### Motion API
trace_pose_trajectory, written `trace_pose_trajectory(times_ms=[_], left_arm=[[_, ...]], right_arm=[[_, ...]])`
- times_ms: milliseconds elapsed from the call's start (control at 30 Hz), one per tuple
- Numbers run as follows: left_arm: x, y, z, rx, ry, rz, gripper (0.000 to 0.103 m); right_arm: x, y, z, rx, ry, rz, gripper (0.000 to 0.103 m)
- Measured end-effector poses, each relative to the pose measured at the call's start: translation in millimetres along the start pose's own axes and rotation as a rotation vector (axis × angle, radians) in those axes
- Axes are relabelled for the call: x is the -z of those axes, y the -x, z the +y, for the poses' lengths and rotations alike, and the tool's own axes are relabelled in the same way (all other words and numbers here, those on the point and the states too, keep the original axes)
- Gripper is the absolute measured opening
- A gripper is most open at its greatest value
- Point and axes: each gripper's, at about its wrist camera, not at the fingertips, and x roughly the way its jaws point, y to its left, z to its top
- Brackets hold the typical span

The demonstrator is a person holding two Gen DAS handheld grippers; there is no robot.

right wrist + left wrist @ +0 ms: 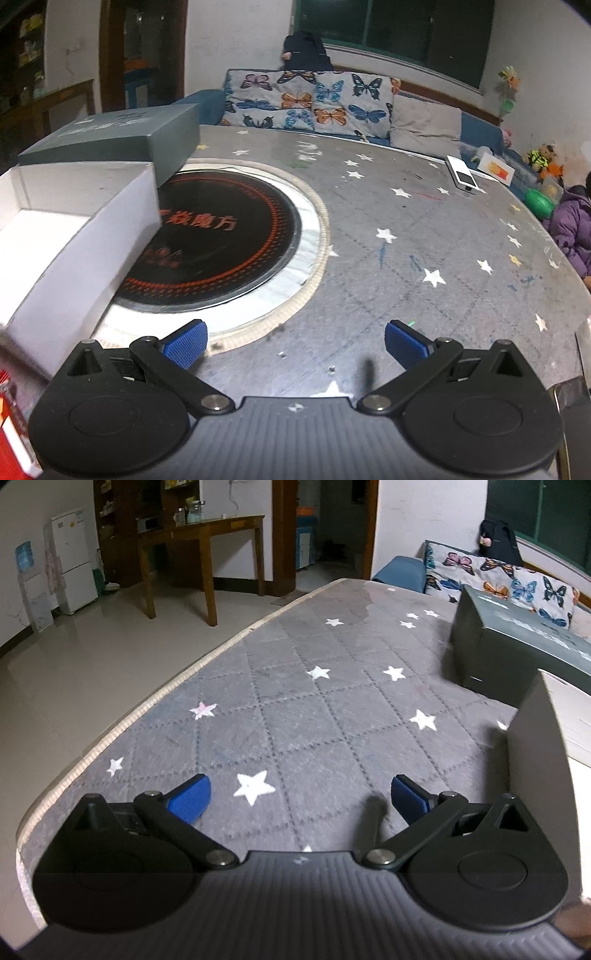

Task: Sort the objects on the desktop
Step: 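Move the left tool over the table toward the white box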

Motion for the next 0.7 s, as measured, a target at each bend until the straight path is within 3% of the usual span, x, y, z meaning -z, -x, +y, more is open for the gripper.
trace_pose_trajectory(times_ms=[400, 700], left_arm=[[8, 36, -16, 0.032, -0.074, -0.009, 0.103], [14, 61, -22, -0.033, -0.09, -0.042, 0.103]], right_arm=[[11, 32, 26, -0.054, 0.071, -0.004, 0.103], [13, 53, 40, -0.123, 0.037, 0.001, 0.103]])
